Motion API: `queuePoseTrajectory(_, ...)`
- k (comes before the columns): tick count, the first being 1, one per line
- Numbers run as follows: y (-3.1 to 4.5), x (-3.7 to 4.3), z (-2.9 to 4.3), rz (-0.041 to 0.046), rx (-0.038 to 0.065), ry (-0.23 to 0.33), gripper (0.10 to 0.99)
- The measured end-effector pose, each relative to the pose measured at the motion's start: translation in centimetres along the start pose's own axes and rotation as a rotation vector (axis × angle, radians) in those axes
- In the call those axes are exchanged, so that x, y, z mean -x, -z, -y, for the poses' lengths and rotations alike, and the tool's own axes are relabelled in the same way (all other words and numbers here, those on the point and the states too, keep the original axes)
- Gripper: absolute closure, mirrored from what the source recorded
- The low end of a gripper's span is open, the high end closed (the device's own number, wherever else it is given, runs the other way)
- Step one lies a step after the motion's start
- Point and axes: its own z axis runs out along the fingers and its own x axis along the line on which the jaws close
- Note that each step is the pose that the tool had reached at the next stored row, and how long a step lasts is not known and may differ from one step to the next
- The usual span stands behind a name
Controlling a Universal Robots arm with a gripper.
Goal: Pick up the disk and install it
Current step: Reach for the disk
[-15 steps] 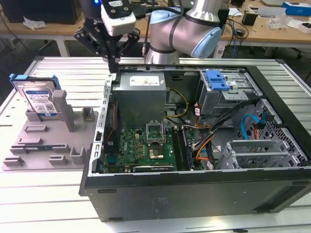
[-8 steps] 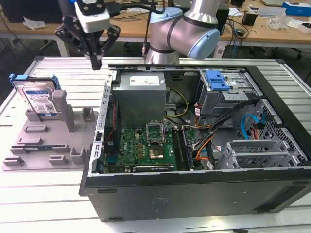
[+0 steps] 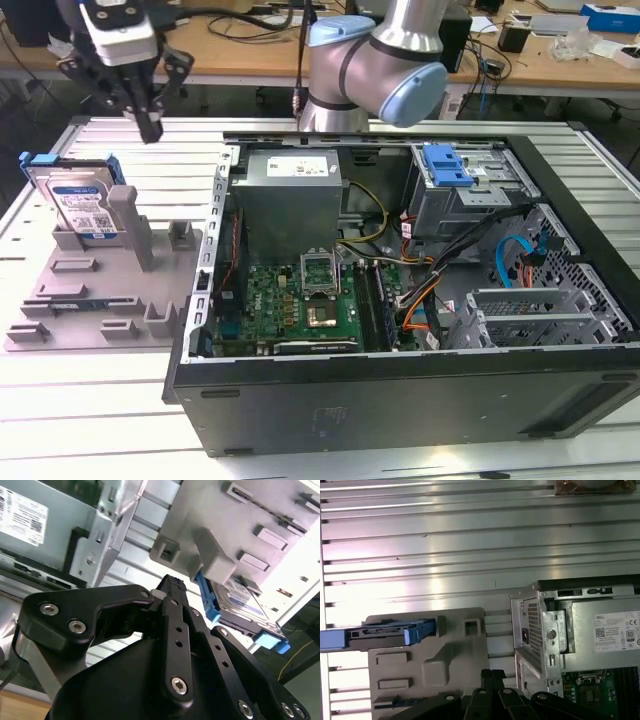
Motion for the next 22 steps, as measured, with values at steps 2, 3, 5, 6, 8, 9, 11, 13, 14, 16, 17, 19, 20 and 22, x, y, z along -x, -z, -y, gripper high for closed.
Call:
queuePoseTrajectory(2,-0.04,-1.08,-0.24,0.0,0.0,0.0,0.98)
queuePoseTrajectory(3,-0.06,-1.48,-0.34,0.0,0.0,0.0,0.98)
queuePoseTrajectory(5,-0.1,-2.3,-0.56,0.0,0.0,0.0,0.98)
queuePoseTrajectory(6,-0.13,-2.93,-0.75,0.0,0.0,0.0,0.98)
queuePoseTrajectory(8,-0.16,-3.63,-0.97,0.0,0.0,0.0,0.98)
queuePoseTrajectory(9,-0.19,-4.21,-1.18,0.0,0.0,0.0,0.98)
queuePoseTrajectory(11,-0.24,-5.07,-1.55,0.0,0.0,0.0,0.98)
queuePoseTrajectory(13,-0.3,-5.83,-1.92,0.0,0.0,0.0,0.98)
queuePoseTrajectory(14,-0.35,-6.33,-2.16,0.0,0.0,0.0,0.98)
queuePoseTrajectory(16,-0.42,-7.1,-2.51,0.0,0.0,0.0,0.98)
queuePoseTrajectory(17,-0.5,-7.85,-2.82,0.0,0.0,0.0,0.98)
queuePoseTrajectory(19,-0.56,-8.57,-3.09,-0.0002,0.0,0.0,0.98)
queuePoseTrajectory(20,-0.62,-9.35,-3.39,-0.0004,0.0,0.0,0.98)
queuePoseTrajectory(22,-0.66,-9.73,-3.5,-0.0003,0.0,-0.001,0.98)
